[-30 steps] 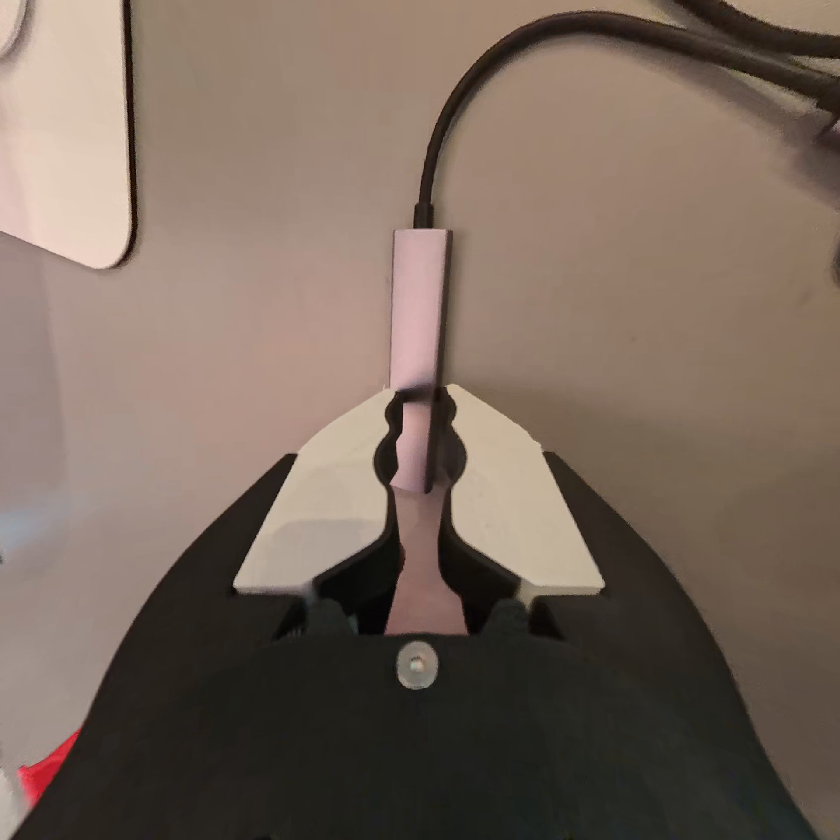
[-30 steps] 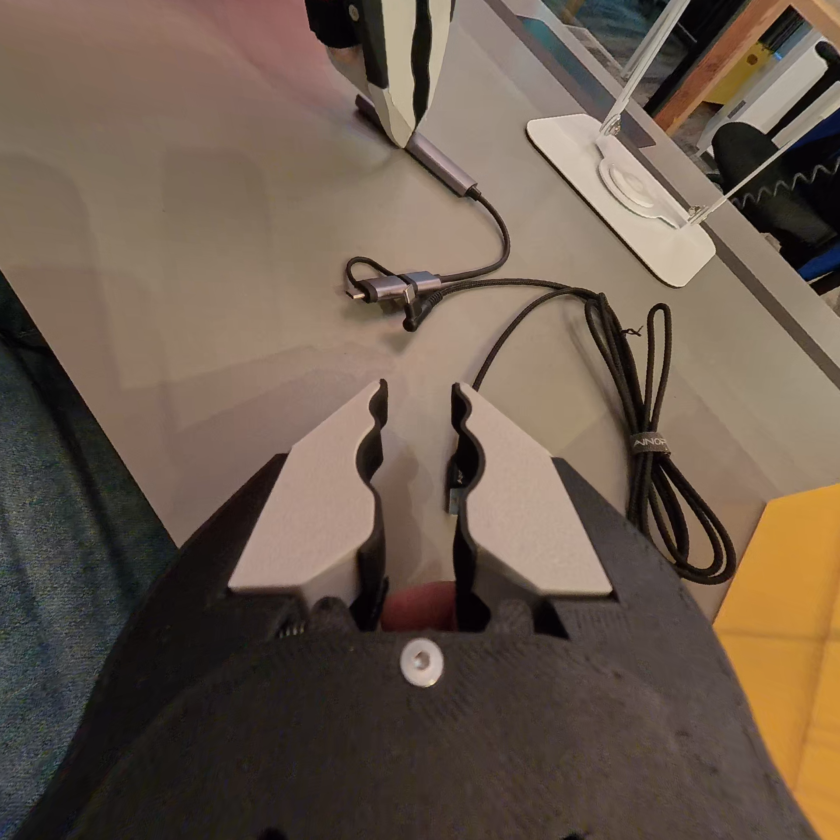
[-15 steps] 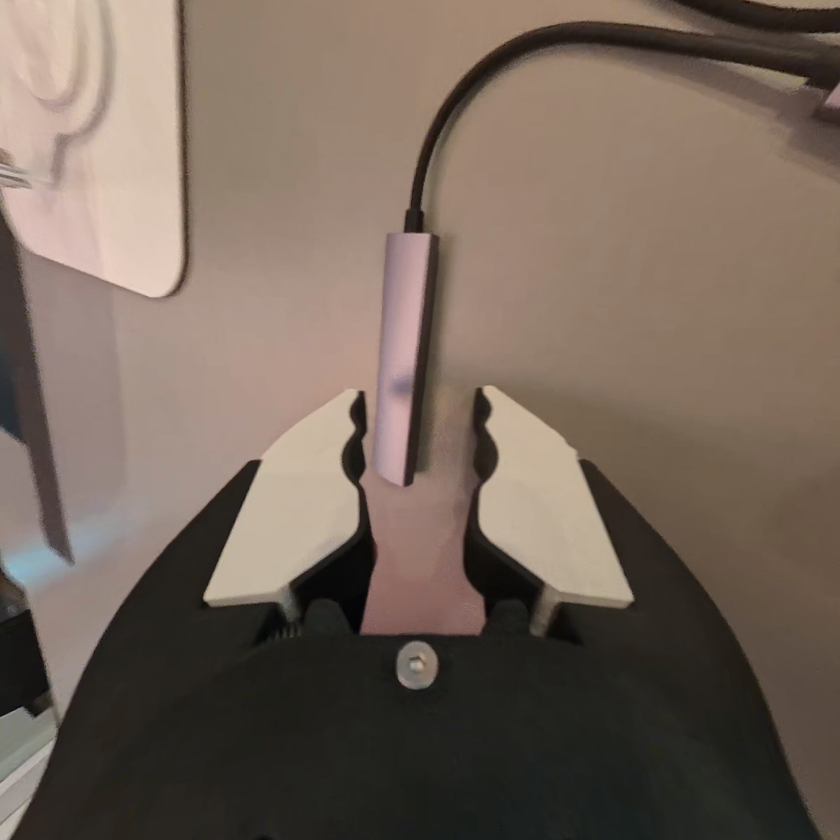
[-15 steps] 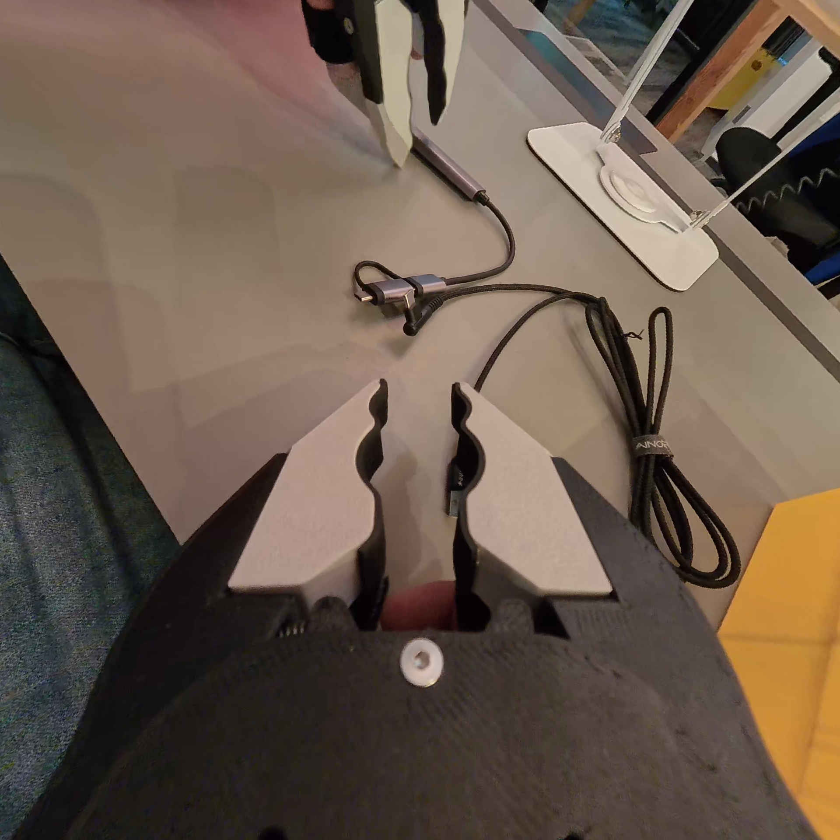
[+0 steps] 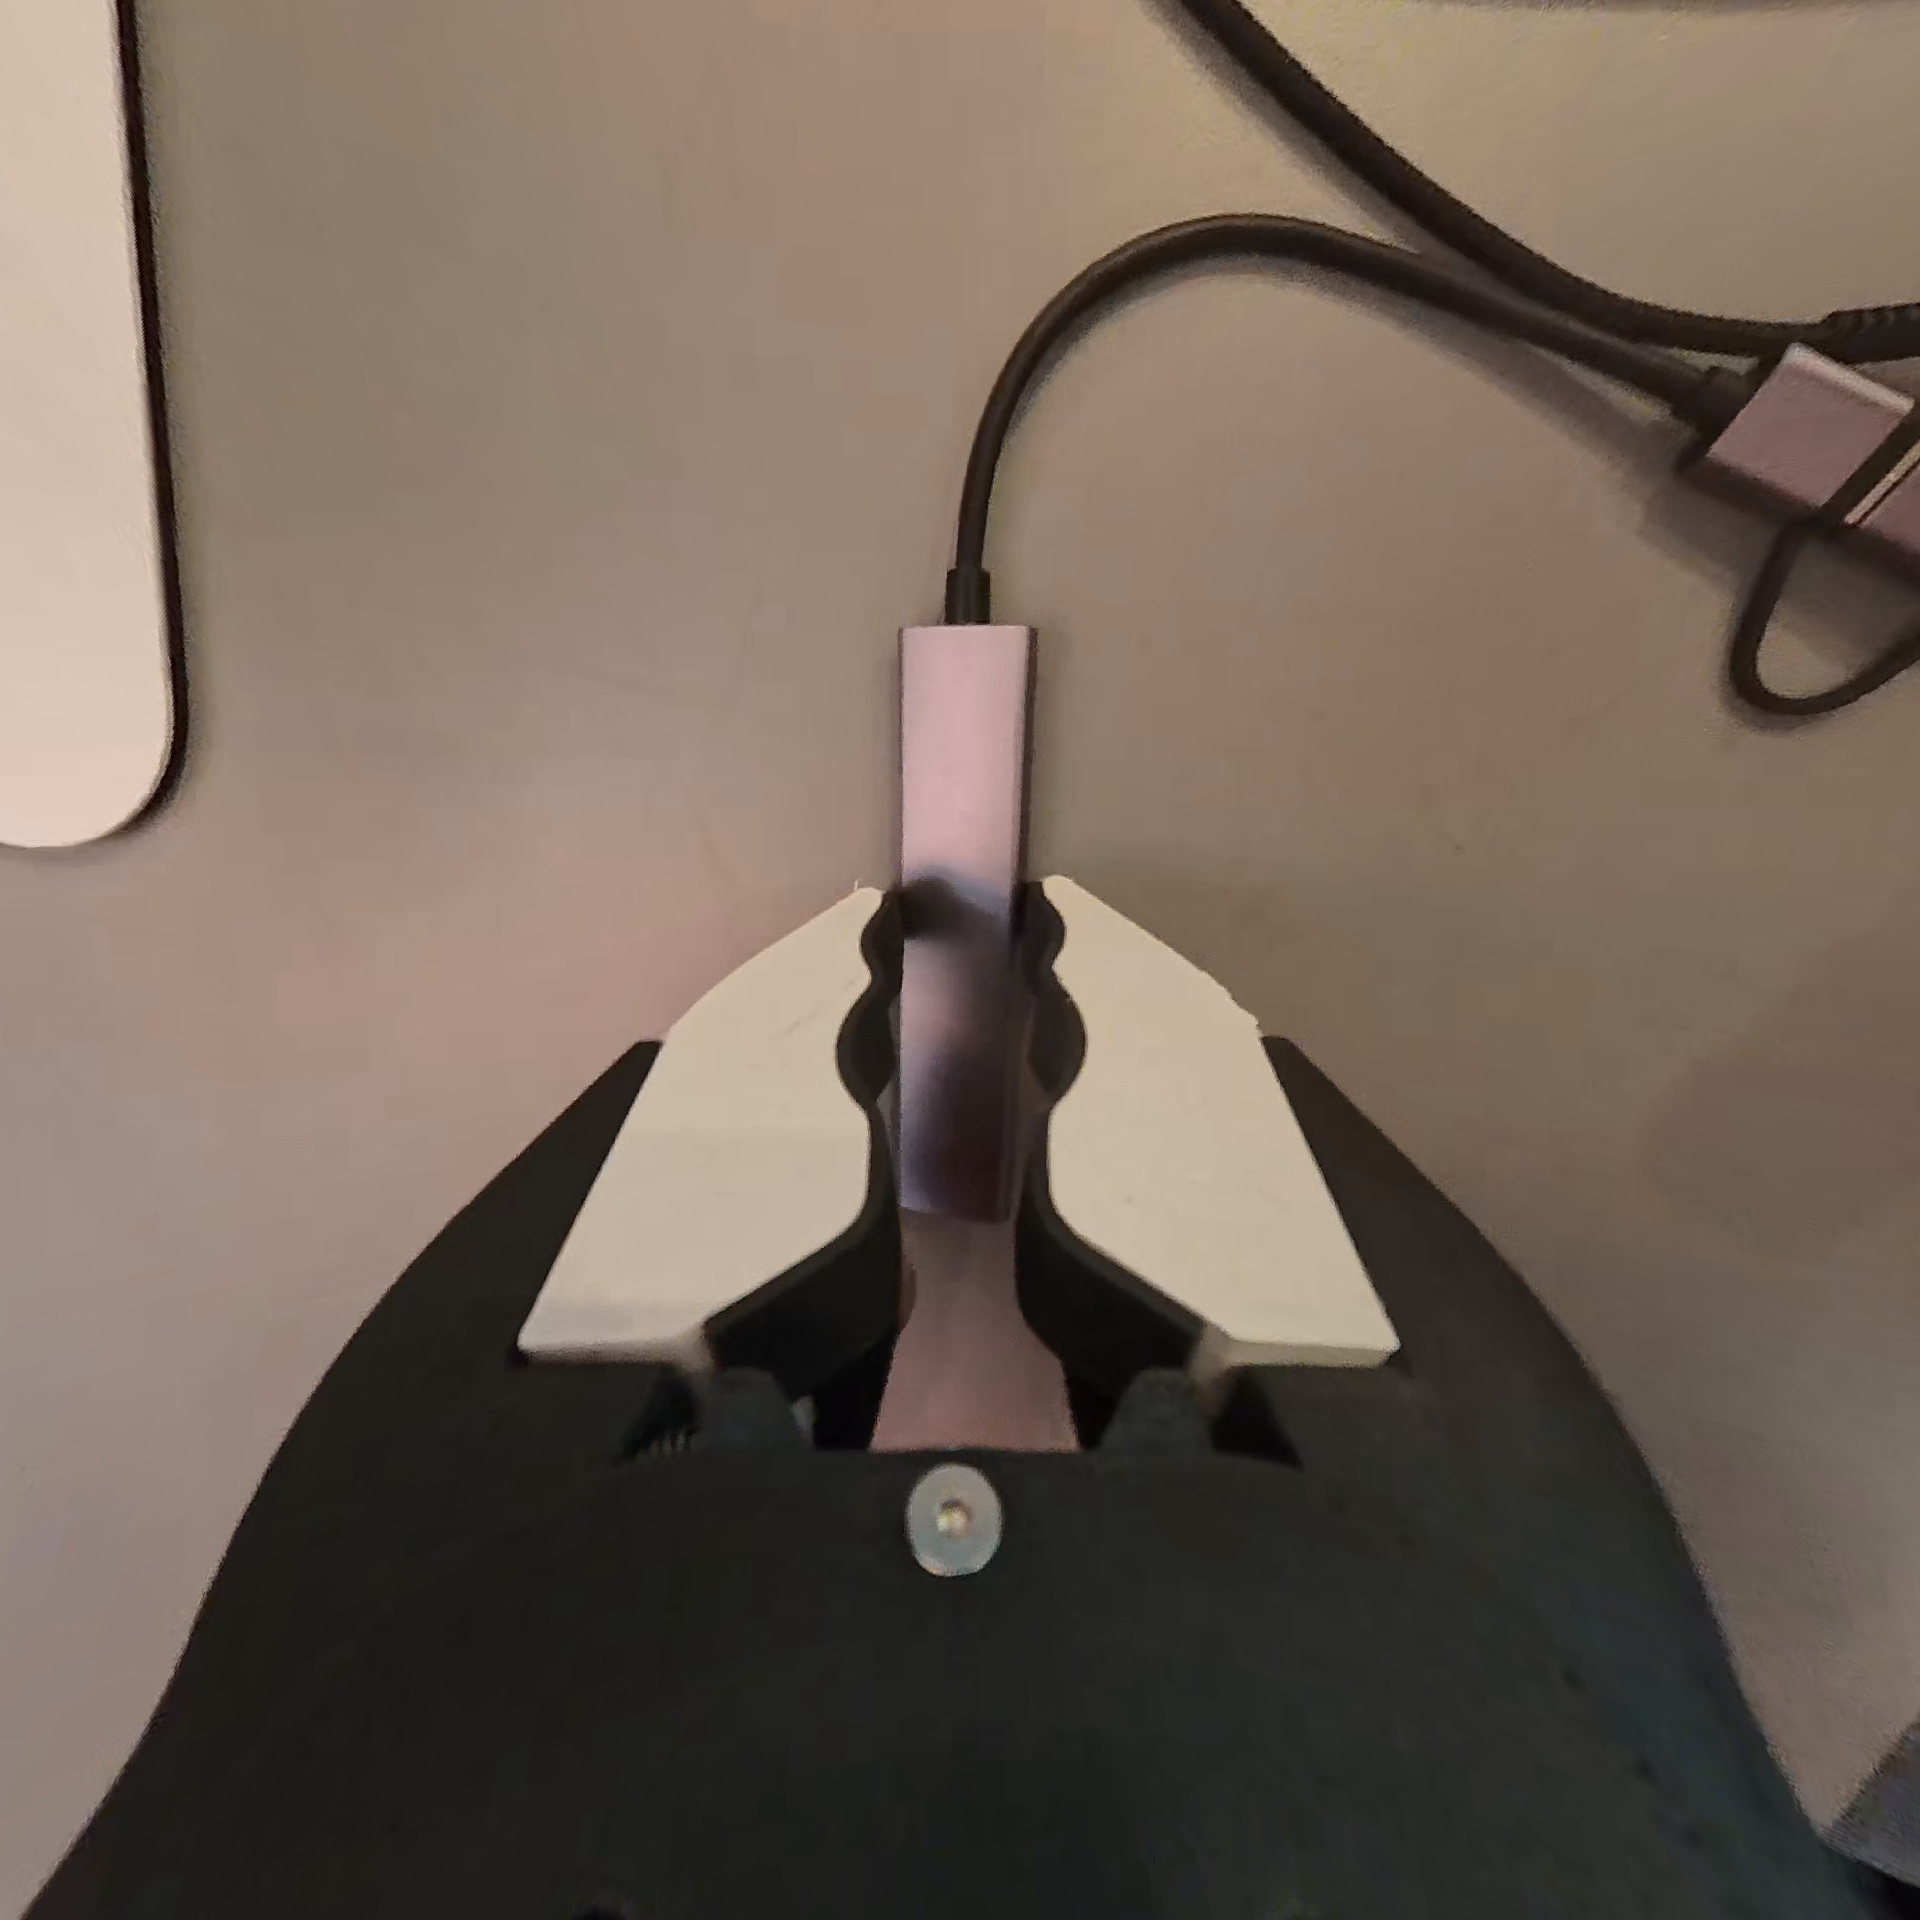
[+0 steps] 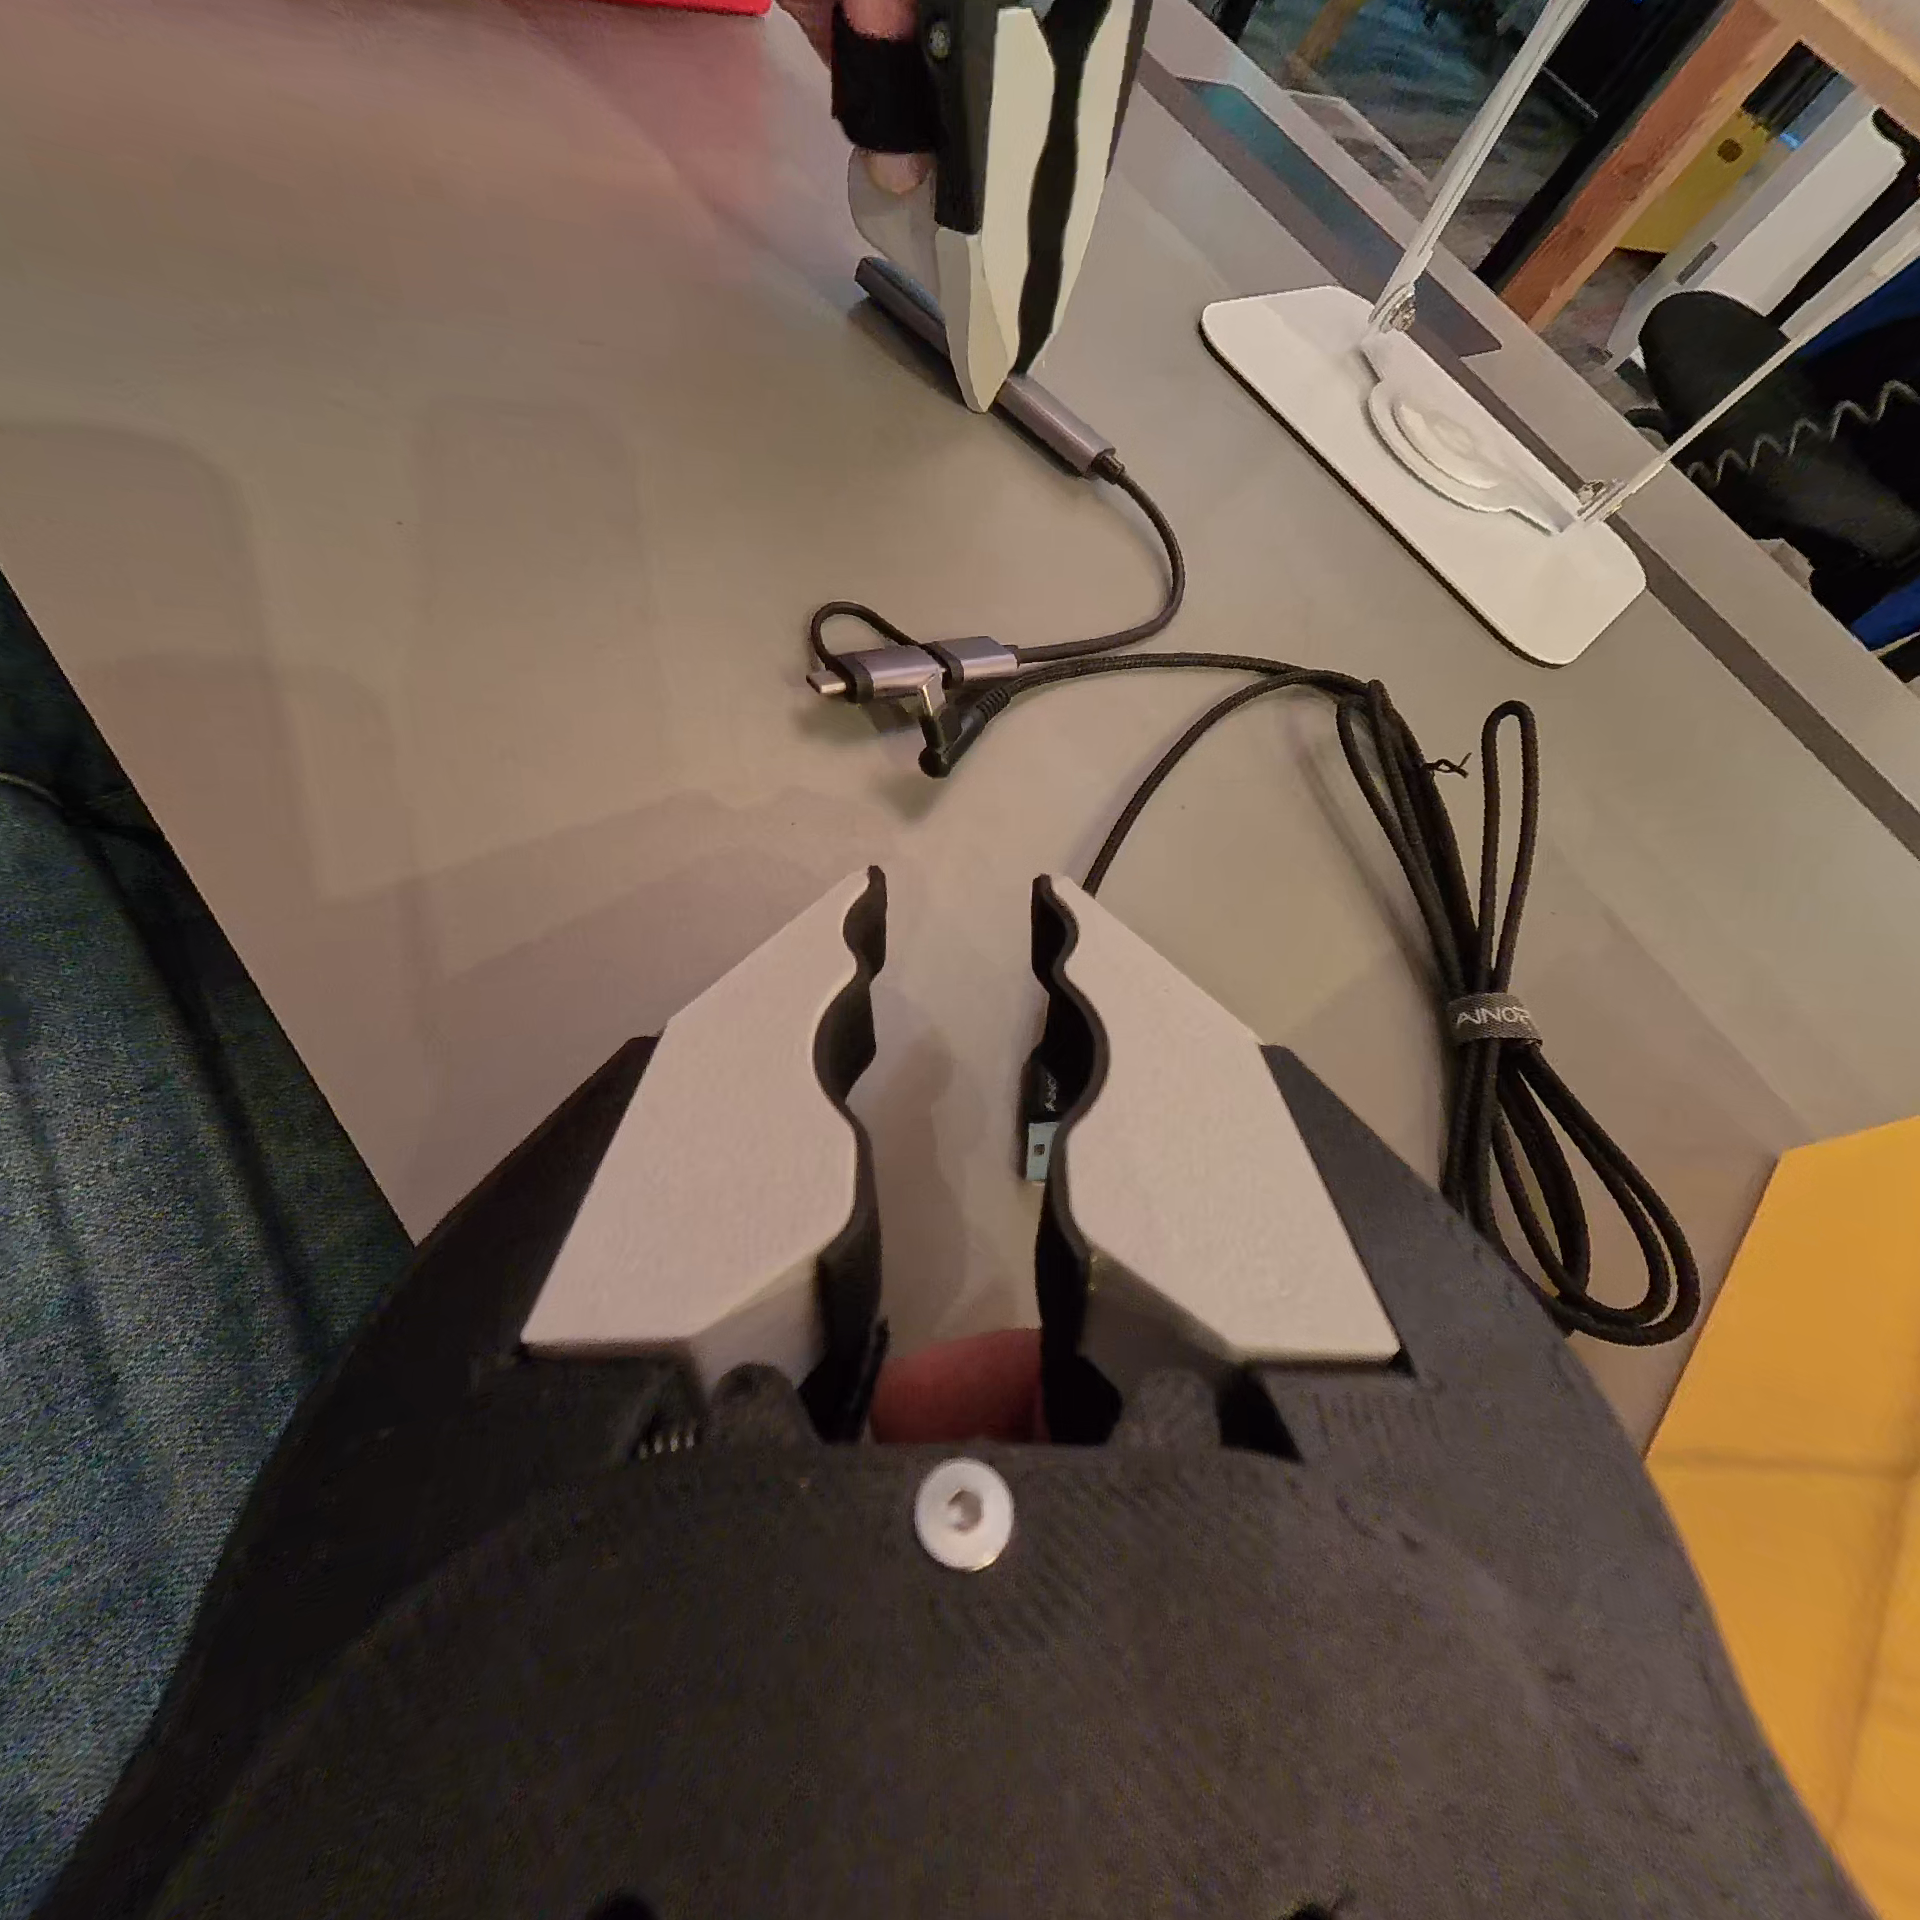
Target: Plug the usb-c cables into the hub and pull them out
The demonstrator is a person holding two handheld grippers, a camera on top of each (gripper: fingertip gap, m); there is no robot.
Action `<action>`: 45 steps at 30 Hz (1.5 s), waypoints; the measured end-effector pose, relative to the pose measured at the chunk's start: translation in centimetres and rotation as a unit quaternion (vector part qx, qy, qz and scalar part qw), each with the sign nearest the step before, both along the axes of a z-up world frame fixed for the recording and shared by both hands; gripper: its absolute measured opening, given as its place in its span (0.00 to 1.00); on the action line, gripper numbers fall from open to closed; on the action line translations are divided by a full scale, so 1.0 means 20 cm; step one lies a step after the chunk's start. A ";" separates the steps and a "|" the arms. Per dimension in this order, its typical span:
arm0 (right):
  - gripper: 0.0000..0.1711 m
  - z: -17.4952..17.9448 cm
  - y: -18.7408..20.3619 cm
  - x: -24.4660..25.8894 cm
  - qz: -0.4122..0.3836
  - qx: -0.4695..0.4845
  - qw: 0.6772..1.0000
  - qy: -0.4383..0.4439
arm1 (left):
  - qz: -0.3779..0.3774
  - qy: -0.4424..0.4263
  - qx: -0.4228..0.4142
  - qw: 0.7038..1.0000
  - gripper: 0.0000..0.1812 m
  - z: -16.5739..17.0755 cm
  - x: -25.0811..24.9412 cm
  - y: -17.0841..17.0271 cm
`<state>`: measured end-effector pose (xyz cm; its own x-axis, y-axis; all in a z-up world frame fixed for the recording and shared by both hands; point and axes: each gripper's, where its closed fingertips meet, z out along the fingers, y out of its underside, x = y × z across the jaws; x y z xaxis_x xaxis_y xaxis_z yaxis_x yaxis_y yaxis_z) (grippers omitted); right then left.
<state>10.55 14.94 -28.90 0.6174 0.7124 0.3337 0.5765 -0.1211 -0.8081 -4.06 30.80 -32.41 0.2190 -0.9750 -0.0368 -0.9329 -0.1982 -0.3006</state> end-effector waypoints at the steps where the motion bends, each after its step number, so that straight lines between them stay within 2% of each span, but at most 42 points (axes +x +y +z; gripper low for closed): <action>1: 0.15 0.00 0.00 0.00 0.001 0.001 1.000 0.003 | 0.001 0.000 0.011 1.000 0.12 0.00 -0.01 0.00; 5: 0.15 0.05 0.00 -0.01 0.005 0.008 0.999 0.033 | -0.005 0.006 0.072 0.997 0.12 0.04 -0.05 -0.02; 10: 0.17 0.22 0.06 -0.07 0.018 0.043 0.997 0.054 | -0.048 0.016 0.200 0.978 0.12 0.24 -0.08 -0.03; 14: 0.22 0.41 0.16 -0.16 0.041 0.051 0.994 0.089 | -0.126 0.042 0.297 0.946 0.12 0.43 -0.04 -0.08; 16: 0.25 0.49 0.22 -0.21 0.054 0.047 0.991 0.113 | -0.177 0.063 0.350 0.918 0.12 0.52 -0.02 -0.11; 21: 0.34 0.53 0.35 -0.37 0.106 -0.005 0.986 0.125 | -0.265 0.087 0.440 0.853 0.12 0.69 0.04 -0.20; 26: 0.27 0.50 0.39 -0.51 0.140 -0.078 0.970 0.180 | -0.339 0.113 0.493 0.793 0.12 0.73 0.10 -0.30; 27: 0.24 0.49 0.39 -0.53 0.145 -0.093 0.966 0.195 | -0.353 0.112 0.505 0.780 0.12 0.74 0.12 -0.33; 29: 0.10 0.47 0.37 -0.56 0.164 -0.117 0.955 0.217 | -0.377 0.111 0.516 0.761 0.12 0.74 0.15 -0.37; 31: 0.06 0.46 0.35 -0.59 0.180 -0.123 0.949 0.229 | -0.390 0.110 0.534 0.742 0.12 0.76 0.18 -0.39; 34: 0.05 0.47 0.36 -0.58 0.173 -0.113 0.946 0.249 | -0.388 0.110 0.546 0.734 0.12 0.76 0.19 -0.38; 37: 0.03 0.52 0.37 -0.55 0.154 -0.075 0.947 0.273 | -0.356 0.101 0.563 0.739 0.12 0.80 0.17 -0.35; 43: 0.03 0.57 0.37 -0.51 0.136 -0.022 0.948 0.288 | -0.198 0.049 0.575 0.793 0.17 0.93 0.04 -0.28; 45: 0.03 0.59 0.36 -0.50 0.140 -0.021 0.940 0.312 | -0.131 -0.001 0.571 0.810 0.16 0.98 0.00 -0.28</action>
